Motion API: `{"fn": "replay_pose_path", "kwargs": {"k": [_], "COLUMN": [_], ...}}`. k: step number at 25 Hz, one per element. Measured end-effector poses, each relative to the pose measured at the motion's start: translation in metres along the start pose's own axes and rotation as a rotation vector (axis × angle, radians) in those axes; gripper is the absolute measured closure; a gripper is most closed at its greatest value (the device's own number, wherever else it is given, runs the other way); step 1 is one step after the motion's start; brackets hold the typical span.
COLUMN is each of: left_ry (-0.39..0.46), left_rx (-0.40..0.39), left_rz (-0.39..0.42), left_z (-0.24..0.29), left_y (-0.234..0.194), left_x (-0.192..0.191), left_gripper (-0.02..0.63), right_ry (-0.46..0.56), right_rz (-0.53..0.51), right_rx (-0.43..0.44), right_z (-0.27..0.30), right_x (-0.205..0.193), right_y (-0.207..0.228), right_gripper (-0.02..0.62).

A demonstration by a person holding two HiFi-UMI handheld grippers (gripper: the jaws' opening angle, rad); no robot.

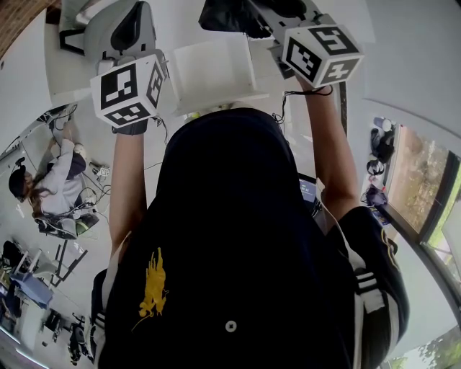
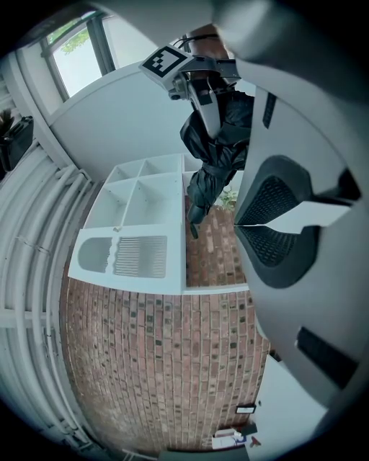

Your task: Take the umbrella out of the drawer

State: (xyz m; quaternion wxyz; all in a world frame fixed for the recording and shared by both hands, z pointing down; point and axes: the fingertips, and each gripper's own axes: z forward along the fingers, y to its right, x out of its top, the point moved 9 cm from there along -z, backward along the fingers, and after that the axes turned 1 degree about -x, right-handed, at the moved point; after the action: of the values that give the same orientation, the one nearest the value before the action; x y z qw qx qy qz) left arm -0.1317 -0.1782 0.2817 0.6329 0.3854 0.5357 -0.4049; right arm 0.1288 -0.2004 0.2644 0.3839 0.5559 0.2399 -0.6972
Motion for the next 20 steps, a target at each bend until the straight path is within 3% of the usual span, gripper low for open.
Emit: {"fn": "replay_pose_path", "kwargs": {"k": [20], "left_ry": [-0.002], "left_rx": [-0.013], "left_rz": [0.001], "left_z": [-0.0007], "left_y": [-0.0016], "left_x": [-0.0002], "left_gripper": [0.586], "right_ry": [0.019], "right_rz": [0.006], "right_rx": [-0.016], "right_z": [-0.0003], "right_x": [0.0056], "right_y": [0.0002], "right_gripper": [0.443]}}
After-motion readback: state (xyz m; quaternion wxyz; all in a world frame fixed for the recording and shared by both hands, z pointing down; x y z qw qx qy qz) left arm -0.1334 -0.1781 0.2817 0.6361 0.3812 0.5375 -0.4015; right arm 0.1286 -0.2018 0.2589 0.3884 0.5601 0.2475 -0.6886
